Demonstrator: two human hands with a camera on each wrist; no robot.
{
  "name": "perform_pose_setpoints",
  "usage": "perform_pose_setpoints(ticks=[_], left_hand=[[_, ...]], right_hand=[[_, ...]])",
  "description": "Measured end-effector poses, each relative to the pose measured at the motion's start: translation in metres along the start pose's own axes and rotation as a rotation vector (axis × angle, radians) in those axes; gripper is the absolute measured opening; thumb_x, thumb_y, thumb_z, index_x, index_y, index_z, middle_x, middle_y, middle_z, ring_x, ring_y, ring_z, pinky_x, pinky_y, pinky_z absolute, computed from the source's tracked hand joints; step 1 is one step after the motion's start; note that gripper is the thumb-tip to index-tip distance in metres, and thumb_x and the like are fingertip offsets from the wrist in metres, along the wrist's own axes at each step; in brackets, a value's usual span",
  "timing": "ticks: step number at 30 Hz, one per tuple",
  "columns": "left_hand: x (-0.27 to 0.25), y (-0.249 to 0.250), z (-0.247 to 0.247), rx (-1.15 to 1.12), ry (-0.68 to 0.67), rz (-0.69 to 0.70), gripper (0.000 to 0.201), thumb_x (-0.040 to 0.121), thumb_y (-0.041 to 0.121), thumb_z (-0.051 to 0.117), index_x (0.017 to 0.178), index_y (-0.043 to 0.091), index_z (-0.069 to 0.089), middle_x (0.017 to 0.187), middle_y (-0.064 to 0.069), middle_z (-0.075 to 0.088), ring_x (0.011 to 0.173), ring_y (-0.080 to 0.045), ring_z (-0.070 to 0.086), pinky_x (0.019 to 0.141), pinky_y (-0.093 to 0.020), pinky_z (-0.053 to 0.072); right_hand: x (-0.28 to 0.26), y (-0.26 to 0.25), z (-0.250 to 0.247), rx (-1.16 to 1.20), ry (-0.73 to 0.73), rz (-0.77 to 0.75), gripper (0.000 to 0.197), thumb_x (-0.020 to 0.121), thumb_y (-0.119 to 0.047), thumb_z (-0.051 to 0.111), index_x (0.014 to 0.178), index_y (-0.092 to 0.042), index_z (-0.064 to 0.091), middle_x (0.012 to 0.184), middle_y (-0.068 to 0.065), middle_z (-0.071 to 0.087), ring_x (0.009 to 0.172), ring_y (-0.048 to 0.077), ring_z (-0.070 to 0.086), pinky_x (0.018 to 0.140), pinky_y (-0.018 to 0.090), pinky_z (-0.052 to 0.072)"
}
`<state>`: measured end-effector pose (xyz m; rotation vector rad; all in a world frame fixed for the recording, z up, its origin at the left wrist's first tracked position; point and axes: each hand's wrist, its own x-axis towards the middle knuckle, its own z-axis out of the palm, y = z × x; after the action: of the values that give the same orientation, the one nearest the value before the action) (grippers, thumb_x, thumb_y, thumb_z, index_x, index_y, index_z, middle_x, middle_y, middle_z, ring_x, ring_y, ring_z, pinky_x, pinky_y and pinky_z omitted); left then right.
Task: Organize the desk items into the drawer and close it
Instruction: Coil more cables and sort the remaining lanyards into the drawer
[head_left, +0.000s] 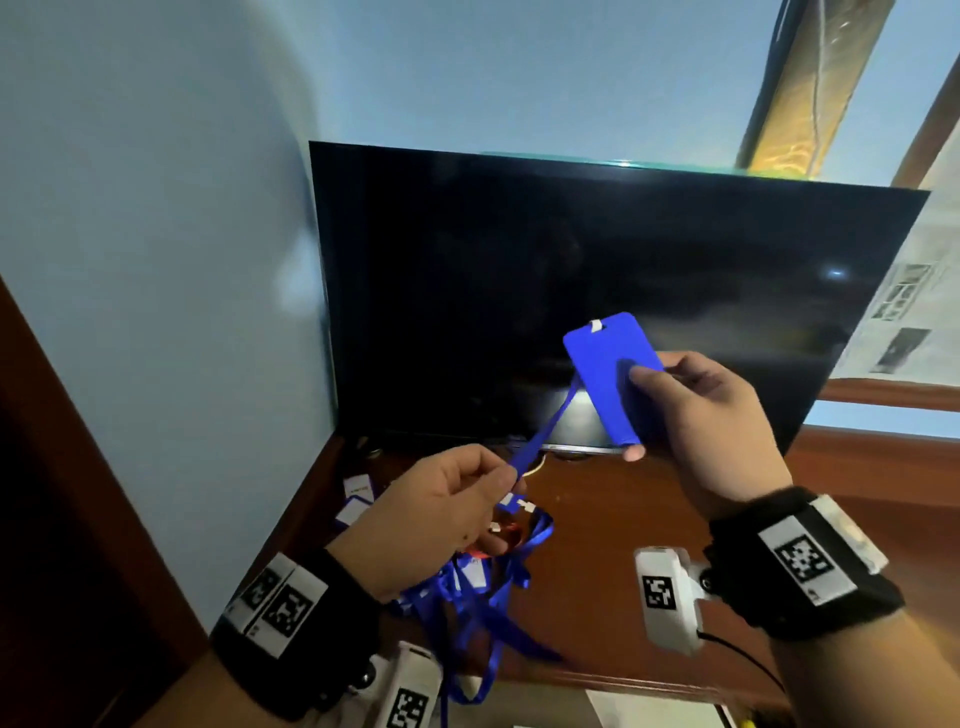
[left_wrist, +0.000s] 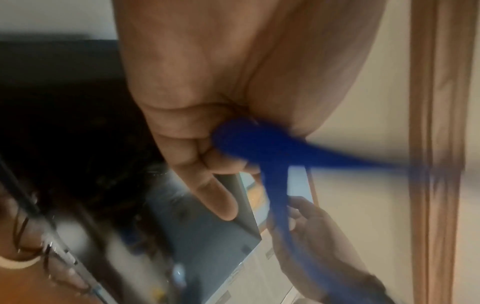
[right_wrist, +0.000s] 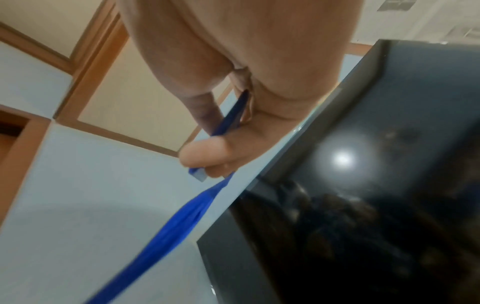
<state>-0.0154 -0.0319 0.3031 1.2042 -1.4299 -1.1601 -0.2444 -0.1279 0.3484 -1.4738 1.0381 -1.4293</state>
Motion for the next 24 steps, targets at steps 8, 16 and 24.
perform_pose_setpoints(ticks=[8,16,24], left_hand=[[-0.021,0.050,0.005,0.581,-0.029,0.285,0.025,0.098,0.043,0.067,0.087,0.021,0.068,0.080,-0.002,0.071,0.075,-0.017,0.069,0.073,-0.038,0.056],[0.038,0.025,-0.030,0.768,0.160,0.189,0.032,0.102,0.047,0.057,0.083,0.023,0.065,0.076,0.002,0.066,0.071,-0.011,0.063,0.067,-0.032,0.049],[0.008,-0.114,-0.023,0.499,-0.146,-0.266,0.047,0.102,0.052,0.055,0.079,0.013,0.066,0.062,0.000,0.051,0.061,-0.019,0.046,0.062,-0.034,0.040]], right_hand=[[-0.029,0.068,0.002,-0.692,-0.172,-0.295,0.018,0.094,-0.018,0.069,0.105,-0.032,0.065,0.093,-0.016,0.069,0.086,0.007,0.064,0.078,0.021,0.046],[-0.079,0.056,0.014,-0.355,-0.679,-0.084,0.006,0.091,-0.021,0.077,0.096,-0.017,0.076,0.085,0.001,0.076,0.073,0.008,0.069,0.065,0.025,0.055],[-0.087,0.060,0.003,0.109,-0.081,-0.045,0.018,0.092,-0.016,0.071,0.087,0.001,0.068,0.072,0.010,0.068,0.063,0.016,0.056,0.059,0.025,0.047]])
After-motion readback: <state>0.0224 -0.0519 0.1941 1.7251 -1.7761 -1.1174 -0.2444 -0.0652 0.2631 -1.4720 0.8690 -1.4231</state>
